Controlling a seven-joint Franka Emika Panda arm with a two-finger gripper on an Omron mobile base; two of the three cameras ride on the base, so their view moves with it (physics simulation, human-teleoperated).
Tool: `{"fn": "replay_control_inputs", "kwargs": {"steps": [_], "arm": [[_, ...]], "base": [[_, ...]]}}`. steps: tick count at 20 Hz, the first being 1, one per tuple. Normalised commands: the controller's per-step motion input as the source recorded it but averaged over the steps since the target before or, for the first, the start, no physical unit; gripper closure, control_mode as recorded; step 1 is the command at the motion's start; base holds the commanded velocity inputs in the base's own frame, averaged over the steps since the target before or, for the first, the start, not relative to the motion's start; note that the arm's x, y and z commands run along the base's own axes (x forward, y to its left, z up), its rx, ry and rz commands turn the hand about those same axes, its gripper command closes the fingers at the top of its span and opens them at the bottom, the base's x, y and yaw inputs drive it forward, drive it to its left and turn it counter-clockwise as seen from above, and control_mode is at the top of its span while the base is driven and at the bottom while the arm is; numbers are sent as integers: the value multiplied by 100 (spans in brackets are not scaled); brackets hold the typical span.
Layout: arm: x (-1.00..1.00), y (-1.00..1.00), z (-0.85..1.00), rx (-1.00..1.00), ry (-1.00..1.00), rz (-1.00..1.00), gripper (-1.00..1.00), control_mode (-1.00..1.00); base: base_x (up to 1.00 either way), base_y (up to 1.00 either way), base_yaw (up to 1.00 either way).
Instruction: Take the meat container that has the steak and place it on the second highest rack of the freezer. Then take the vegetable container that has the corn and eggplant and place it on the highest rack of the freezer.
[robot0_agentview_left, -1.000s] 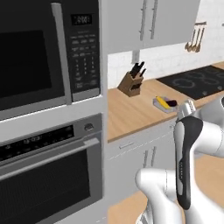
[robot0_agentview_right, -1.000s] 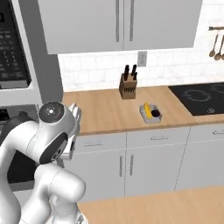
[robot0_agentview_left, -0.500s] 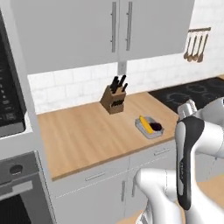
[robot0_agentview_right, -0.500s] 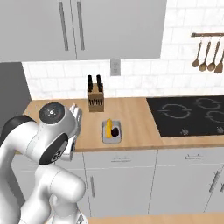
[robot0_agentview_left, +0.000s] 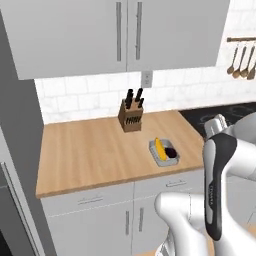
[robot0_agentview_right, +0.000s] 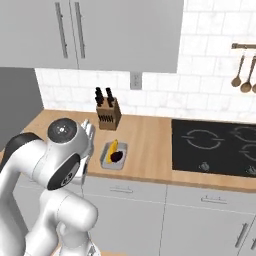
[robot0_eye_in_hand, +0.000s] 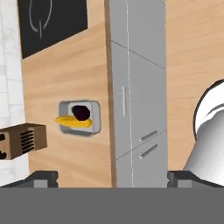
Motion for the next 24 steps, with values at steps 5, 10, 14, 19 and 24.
{"fn": "replay_control_inputs", "kwargs": {"steps": [5, 10, 14, 19, 24], "arm": [[0, 0, 0, 0, 0, 0, -100, 100], [0, 0, 0, 0, 0, 0, -100, 100], [0, 0, 0, 0, 0, 0, -100, 100], [80, -51, -65, -3, 9, 11, -100, -100], [90, -21, -100, -9, 34, 24, -100, -100]], "base": [[0, 9, 30], [34, -2, 0], [21, -4, 1], [0, 0, 0], [0, 0, 0]]}}
